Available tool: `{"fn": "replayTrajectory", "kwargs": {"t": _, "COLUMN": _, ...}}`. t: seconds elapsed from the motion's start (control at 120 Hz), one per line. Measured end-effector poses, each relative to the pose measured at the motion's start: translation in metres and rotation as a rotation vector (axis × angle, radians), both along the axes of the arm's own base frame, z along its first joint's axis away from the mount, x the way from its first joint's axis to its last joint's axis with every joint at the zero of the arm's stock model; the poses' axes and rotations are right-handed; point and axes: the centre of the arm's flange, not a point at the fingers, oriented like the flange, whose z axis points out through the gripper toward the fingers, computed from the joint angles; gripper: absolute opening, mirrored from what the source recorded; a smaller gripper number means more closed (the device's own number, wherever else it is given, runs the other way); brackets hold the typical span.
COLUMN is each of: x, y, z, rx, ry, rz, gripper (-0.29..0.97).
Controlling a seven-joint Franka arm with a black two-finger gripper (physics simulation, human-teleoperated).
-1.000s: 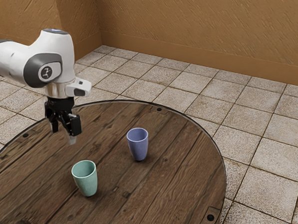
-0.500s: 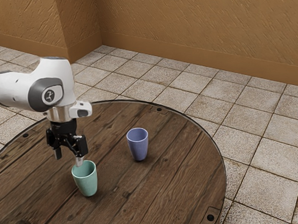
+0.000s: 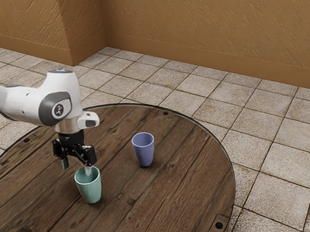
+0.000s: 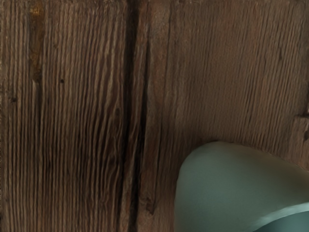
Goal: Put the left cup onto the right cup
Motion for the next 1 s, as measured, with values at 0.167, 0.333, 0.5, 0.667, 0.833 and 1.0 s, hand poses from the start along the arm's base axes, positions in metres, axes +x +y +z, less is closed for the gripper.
{"fn": "replayTrajectory", "kwargs": {"t": 0.167, "x": 0.005, "y": 0.003, "z": -0.008, "rx": 0.009, "ry": -0.014, "rz": 0.012, "gripper": 0.68}}
{"fn": "replayTrajectory", "kwargs": {"t": 0.333, "x": 0.006, "y": 0.005, "z": -0.022, "rx": 0.014, "ry": -0.002, "rz": 0.020, "gripper": 0.68}}
{"fn": "replayTrajectory", "kwargs": {"t": 0.5, "x": 0.007, "y": 0.005, "z": -0.026, "rx": 0.022, "ry": 0.000, "rz": 0.016, "gripper": 0.57}}
{"fn": "replayTrajectory", "kwargs": {"t": 0.667, "x": 0.009, "y": 0.004, "z": -0.021, "rx": 0.032, "ry": -0.012, "rz": 0.015, "gripper": 0.18}}
{"fn": "replayTrajectory", "kwargs": {"t": 0.833, "x": 0.010, "y": 0.005, "z": -0.014, "rx": 0.031, "ry": -0.025, "rz": 0.018, "gripper": 0.00}}
{"fn": "replayTrajectory", "kwargs": {"t": 1.0, "x": 0.011, "y": -0.002, "z": -0.003, "rx": 0.029, "ry": -0.041, "rz": 0.013, "gripper": -0.07}}
